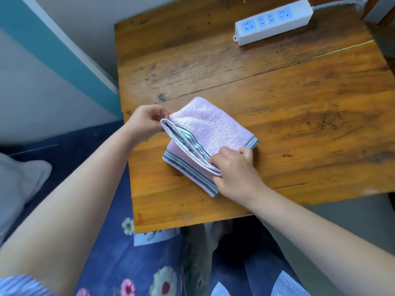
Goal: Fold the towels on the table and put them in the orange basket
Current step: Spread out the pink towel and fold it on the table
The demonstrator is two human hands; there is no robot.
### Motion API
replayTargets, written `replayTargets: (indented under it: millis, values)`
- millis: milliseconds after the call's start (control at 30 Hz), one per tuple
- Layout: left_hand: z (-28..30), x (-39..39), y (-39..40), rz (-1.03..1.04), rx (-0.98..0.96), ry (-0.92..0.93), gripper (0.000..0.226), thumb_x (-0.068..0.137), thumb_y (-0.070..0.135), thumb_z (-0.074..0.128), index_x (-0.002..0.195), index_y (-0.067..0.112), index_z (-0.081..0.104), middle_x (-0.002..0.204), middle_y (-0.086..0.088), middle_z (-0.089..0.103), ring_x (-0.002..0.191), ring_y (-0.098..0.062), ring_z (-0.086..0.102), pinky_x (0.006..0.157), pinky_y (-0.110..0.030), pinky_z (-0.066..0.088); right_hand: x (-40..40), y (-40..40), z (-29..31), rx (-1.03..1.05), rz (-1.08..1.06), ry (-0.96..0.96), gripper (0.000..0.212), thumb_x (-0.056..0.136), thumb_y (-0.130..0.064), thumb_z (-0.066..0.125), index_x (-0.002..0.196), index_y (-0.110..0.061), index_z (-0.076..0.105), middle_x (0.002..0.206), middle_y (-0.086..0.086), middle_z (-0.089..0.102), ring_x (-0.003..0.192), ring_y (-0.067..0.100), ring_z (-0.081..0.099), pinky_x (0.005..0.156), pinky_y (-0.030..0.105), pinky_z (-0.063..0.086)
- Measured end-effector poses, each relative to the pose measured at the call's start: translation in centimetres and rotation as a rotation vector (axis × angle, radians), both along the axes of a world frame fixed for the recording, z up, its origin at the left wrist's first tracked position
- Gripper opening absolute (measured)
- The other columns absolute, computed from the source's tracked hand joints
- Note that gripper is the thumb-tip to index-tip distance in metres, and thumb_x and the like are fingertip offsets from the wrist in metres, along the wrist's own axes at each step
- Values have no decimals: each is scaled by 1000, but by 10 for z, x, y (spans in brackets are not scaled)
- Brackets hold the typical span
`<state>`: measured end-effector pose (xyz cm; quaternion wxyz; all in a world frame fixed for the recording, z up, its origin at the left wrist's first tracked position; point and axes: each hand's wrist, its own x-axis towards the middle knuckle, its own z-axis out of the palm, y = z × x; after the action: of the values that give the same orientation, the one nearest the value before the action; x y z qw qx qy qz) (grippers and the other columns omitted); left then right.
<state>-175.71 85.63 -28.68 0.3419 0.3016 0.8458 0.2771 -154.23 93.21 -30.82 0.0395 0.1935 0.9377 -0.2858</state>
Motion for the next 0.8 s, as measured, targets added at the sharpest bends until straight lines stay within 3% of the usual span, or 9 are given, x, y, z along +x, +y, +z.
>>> replayTargets:
  millis: [67, 133, 267, 333, 433, 533, 633, 733, 800]
  values:
    - [-6, 1, -11, 8, -15, 19, 34, 75, -9, 65, 58, 17, 51, 91, -9, 61, 69, -9, 53, 60, -11, 45, -1, -11, -4, -3, 18, -16, 19, 81, -15, 51, 99, -14, 58, 103, 1, 53, 100, 20, 49, 79, 31, 14]
    - [-11, 2, -23, 19, -30, 20, 33, 75, -9, 65, 59, 17, 52, 88, -8, 61, 64, 0, 54, 55, -3, 42, 0, -24, -8, 0, 35, -12, 17, 82, -14, 52, 98, -12, 58, 102, 4, 54, 98, 22, 50, 76, 32, 14]
    - [-29, 6, -45, 31, -156, 58, 15, 81, 0, 61, 79, 15, 62, 84, -5, 61, 74, -13, 54, 58, -19, 42, -1, -45, -25, 10, 94, -38, 12, 83, -5, 48, 91, -8, 56, 100, 9, 53, 95, 26, 49, 67, 28, 6]
    - [-39, 11, -53, 5, -227, 62, 23, 86, 2, 54, 98, 18, 64, 92, 1, 61, 81, -12, 55, 58, -19, 42, 0, -49, -37, -21, 128, -53, 13, 84, 1, 45, 89, -5, 55, 99, 12, 52, 96, 27, 48, 72, 30, 15]
    - [-48, 21, -59, -10, -266, 82, 35, 90, 2, 42, 116, 19, 58, 119, -3, 57, 95, -16, 53, 72, -26, 42, 5, -46, -45, -82, 153, -49, 17, 85, -1, 45, 95, 0, 59, 100, 16, 55, 99, 28, 50, 84, 29, 27]
    - [-53, 34, -59, 56, -215, 215, 35, 92, 4, 37, 121, 12, 55, 127, -10, 54, 113, -25, 50, 88, -31, 39, 8, -30, -31, -285, 33, 82, 18, 75, 8, 49, 84, 10, 65, 84, 25, 63, 85, 33, 61, 74, 25, 35]
    - [-57, 56, -60, 171, -97, 447, 31, 93, 8, 40, 119, 4, 56, 127, -13, 53, 121, -29, 43, 98, -30, 30, -3, -2, -17, -186, -75, 297, 24, 64, 16, 45, 74, 11, 65, 73, 25, 65, 73, 34, 65, 68, 23, 38]
    - [-63, 86, -51, 248, -31, 519, 36, 92, 10, 42, 125, 0, 51, 135, -17, 46, 129, -30, 37, 106, -35, 25, -37, 27, -12, -9, -77, 365, 34, 66, 16, 42, 89, 13, 66, 93, 28, 67, 93, 42, 63, 86, 30, 44]
    - [-70, 106, -36, 264, -88, 448, 46, 96, 19, 37, 139, 5, 33, 151, -12, 26, 141, -24, 18, 113, -39, 12, -65, 40, -17, 86, 24, 266, 35, 79, 8, 45, 111, 8, 60, 123, 27, 56, 122, 43, 46, 104, 45, 32]
